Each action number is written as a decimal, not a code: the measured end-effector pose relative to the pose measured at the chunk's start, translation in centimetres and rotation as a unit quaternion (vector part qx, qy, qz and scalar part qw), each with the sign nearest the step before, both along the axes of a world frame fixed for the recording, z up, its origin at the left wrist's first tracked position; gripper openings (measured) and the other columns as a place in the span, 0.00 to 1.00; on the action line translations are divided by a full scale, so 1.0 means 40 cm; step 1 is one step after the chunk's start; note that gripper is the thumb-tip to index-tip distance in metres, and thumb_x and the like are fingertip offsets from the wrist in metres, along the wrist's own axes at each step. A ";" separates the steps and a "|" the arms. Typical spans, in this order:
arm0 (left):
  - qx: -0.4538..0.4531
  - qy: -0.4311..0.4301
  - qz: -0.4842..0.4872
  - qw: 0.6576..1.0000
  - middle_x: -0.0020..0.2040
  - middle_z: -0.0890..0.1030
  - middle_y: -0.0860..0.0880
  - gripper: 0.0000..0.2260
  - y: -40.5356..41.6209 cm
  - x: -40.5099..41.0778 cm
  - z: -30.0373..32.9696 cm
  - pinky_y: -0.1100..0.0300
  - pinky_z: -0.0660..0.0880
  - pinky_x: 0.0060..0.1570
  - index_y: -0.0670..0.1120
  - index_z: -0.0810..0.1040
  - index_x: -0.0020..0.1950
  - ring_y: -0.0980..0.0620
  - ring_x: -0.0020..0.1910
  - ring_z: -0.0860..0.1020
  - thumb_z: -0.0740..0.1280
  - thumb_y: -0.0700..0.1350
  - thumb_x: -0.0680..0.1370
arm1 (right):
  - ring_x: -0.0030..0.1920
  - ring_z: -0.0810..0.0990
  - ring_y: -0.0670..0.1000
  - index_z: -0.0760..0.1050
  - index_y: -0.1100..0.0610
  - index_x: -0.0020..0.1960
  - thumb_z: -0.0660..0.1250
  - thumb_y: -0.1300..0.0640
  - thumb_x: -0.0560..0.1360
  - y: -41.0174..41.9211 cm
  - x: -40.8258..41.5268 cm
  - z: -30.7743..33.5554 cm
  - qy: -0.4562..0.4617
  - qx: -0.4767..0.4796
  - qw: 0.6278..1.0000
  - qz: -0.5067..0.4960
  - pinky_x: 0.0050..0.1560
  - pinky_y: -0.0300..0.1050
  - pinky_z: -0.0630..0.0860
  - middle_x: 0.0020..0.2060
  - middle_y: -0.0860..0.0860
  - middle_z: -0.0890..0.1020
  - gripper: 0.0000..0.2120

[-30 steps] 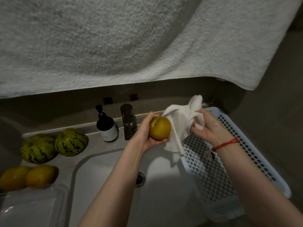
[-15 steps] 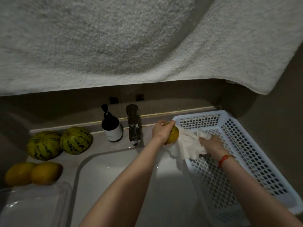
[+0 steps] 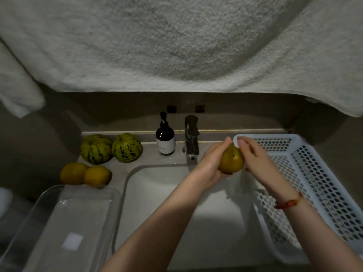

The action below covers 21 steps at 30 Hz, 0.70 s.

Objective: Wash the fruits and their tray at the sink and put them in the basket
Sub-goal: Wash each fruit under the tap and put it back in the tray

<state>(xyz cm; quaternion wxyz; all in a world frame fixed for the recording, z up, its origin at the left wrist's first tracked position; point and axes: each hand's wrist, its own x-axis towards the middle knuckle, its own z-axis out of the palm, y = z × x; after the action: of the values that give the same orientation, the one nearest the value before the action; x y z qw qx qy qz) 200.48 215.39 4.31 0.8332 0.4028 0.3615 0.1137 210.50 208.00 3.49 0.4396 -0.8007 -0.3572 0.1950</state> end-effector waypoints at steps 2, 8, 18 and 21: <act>-0.042 -0.039 -0.009 0.998 0.56 0.76 0.44 0.11 0.001 -0.073 0.017 0.49 0.72 0.58 0.49 0.75 0.58 0.45 0.54 0.76 0.62 0.51 0.79 | 0.48 0.75 0.42 0.70 0.38 0.53 0.55 0.43 0.78 -0.002 -0.079 0.012 0.062 -0.005 0.995 0.083 0.40 0.38 0.73 0.50 0.41 0.75 0.07; 0.003 -0.025 0.045 0.999 0.52 0.77 0.43 0.14 0.046 -0.327 -0.003 0.61 0.76 0.36 0.44 0.71 0.64 0.50 0.46 0.77 0.60 0.38 0.78 | 0.48 0.76 0.41 0.68 0.45 0.61 0.66 0.40 0.68 0.053 -0.263 0.017 0.127 -0.051 0.957 0.255 0.35 0.28 0.73 0.50 0.40 0.74 0.24; 0.217 0.197 0.199 0.935 0.59 0.74 0.42 0.22 0.137 -0.720 -0.081 0.66 0.73 0.37 0.40 0.70 0.66 0.48 0.52 0.74 0.68 0.32 0.74 | 0.59 0.75 0.54 0.65 0.57 0.67 0.77 0.55 0.64 0.284 -0.615 -0.115 -0.068 -0.056 0.910 0.404 0.51 0.41 0.71 0.61 0.56 0.75 0.36; 0.215 0.207 0.214 0.930 0.58 0.74 0.38 0.22 0.152 -0.775 -0.126 0.63 0.75 0.43 0.35 0.68 0.66 0.45 0.54 0.74 0.66 0.28 0.73 | 0.59 0.74 0.58 0.65 0.54 0.67 0.75 0.48 0.64 0.322 -0.668 -0.153 -0.235 -0.086 0.862 0.440 0.53 0.49 0.72 0.60 0.57 0.76 0.35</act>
<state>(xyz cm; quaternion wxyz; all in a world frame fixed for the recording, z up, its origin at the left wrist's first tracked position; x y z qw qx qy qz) 169.46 221.46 -0.73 0.5894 0.4995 0.5705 0.2786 183.78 220.88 -2.61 0.1402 -0.6171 -0.7468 0.2044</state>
